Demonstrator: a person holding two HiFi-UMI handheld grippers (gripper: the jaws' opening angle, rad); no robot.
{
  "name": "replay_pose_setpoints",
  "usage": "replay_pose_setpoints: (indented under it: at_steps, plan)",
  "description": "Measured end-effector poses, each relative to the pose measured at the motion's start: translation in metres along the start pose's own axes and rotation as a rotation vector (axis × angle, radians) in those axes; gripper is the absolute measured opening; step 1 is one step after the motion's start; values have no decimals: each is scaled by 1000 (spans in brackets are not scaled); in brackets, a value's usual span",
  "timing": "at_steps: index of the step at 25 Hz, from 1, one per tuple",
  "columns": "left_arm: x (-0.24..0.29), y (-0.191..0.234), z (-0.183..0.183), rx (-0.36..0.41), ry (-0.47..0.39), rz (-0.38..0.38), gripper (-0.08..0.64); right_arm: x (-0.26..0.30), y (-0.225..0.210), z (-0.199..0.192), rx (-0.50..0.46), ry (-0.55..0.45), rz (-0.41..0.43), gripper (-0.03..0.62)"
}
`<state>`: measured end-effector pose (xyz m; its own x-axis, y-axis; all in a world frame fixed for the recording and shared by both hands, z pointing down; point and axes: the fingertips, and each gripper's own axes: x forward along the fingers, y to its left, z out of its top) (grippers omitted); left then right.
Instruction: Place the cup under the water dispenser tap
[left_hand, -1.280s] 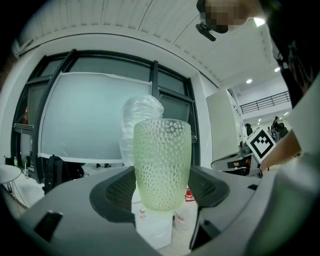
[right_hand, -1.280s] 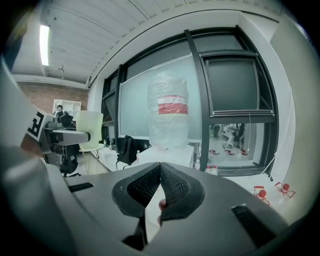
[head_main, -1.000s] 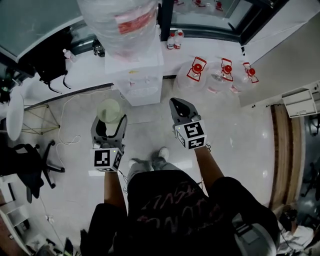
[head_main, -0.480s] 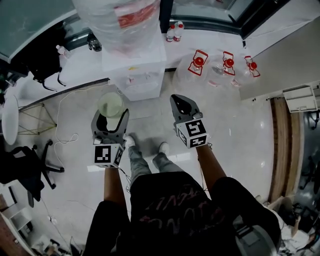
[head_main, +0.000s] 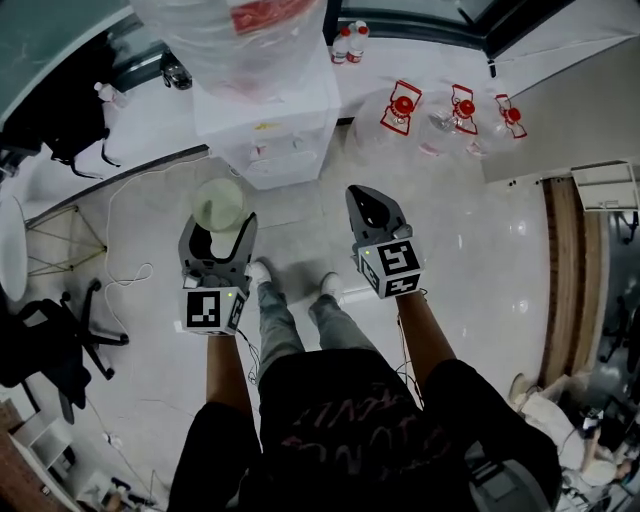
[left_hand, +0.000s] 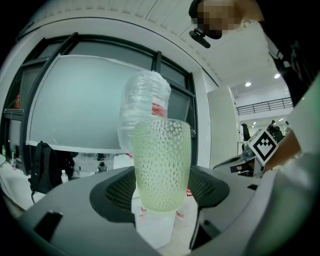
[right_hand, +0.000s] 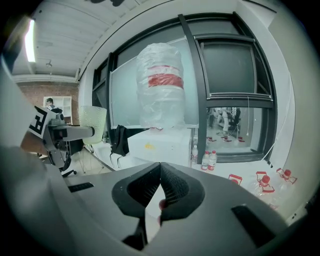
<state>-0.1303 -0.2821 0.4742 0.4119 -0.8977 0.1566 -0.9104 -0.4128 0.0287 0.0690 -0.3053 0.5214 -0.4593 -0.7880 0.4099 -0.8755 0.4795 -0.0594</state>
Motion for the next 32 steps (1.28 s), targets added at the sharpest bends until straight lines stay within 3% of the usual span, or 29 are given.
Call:
replay_pose_setpoints:
  at_steps: [11, 32]
  plan:
    - [34, 19, -75, -11, 7, -4, 334, 48, -10, -57, 29, 28, -16, 15]
    - [115, 40, -257, -15, -13, 12, 334, 148, -52, -222, 58, 56, -29, 15]
